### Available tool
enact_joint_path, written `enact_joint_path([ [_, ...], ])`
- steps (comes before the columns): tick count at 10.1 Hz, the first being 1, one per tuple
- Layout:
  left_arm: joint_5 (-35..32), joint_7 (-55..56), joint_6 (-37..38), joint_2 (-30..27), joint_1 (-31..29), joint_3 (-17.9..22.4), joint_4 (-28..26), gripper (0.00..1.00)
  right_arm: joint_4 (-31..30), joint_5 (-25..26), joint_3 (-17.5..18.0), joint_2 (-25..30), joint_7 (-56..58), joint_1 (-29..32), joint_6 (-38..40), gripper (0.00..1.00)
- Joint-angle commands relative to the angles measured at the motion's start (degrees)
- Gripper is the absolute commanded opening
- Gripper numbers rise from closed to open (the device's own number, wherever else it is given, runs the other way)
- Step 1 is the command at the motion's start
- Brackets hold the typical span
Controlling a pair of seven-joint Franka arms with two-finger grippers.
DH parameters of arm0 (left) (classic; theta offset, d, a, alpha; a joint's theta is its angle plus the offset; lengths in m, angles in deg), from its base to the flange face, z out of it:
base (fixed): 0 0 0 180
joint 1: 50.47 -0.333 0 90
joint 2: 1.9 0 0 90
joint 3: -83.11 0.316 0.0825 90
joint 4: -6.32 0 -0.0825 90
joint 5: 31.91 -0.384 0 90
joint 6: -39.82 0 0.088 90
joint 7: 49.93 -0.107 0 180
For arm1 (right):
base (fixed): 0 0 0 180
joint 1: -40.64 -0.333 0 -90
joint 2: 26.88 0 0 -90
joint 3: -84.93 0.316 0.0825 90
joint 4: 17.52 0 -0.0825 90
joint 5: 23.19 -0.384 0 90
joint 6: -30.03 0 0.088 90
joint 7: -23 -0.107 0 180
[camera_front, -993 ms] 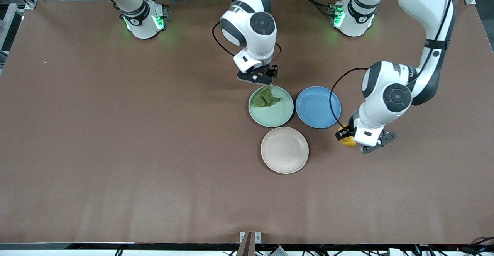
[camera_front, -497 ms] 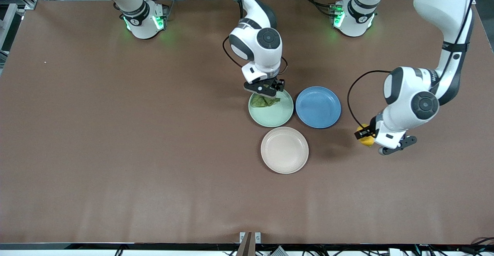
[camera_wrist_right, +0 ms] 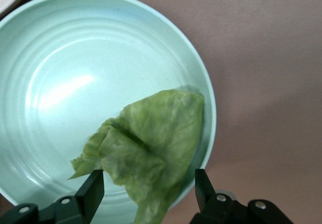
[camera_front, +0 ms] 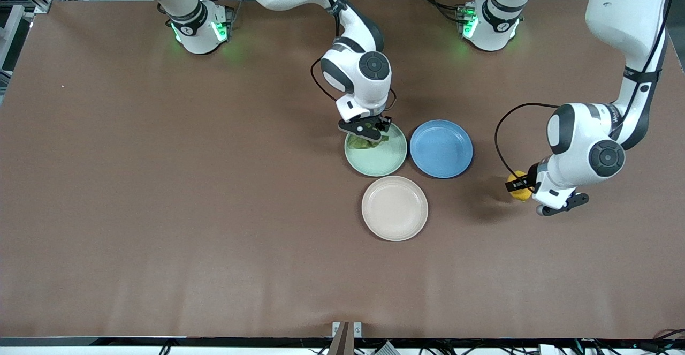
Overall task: Pick lemon and lettuce from plates
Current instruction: 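Set the lemon on the table while the right gripper lifts the lettuce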
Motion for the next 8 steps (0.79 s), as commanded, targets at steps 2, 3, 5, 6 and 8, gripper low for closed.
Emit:
enact_joint_path([
  [2,-1.3,-3.1,-0.1,0.2,-1.0,-0.2,0.1,1.0,2.8,-0.3,-0.4,-2.3,-0.8,0.0,-0.9,0.77],
  [3,-1.3,-3.0,-0.1,-0.1,-0.9,-0.2,-0.2,1.0,3.2,-0.3,-0.4,-2.7,-0.8,0.1,-1.0,0.74],
  [5,-1.3,-2.7,-0.2,-3.7,-0.8,-0.5,-3.2,1.0,3.8,-0.3,-0.5,-4.1,-0.9,0.1,-1.7,0.55],
  [6,-1.3,-2.5,-0.3,-6.5,-0.7,-0.6,-5.9,1.0,3.8,-0.2,-0.5,-4.5,-0.9,0.1,-2.0,0.39],
  [8,-1.3,-2.5,-0.3,-12.9,-0.7,-0.9,-11.3,1.0,3.9,-0.1,-0.7,-4.5,-0.3,0.2,-2.0,0.06],
])
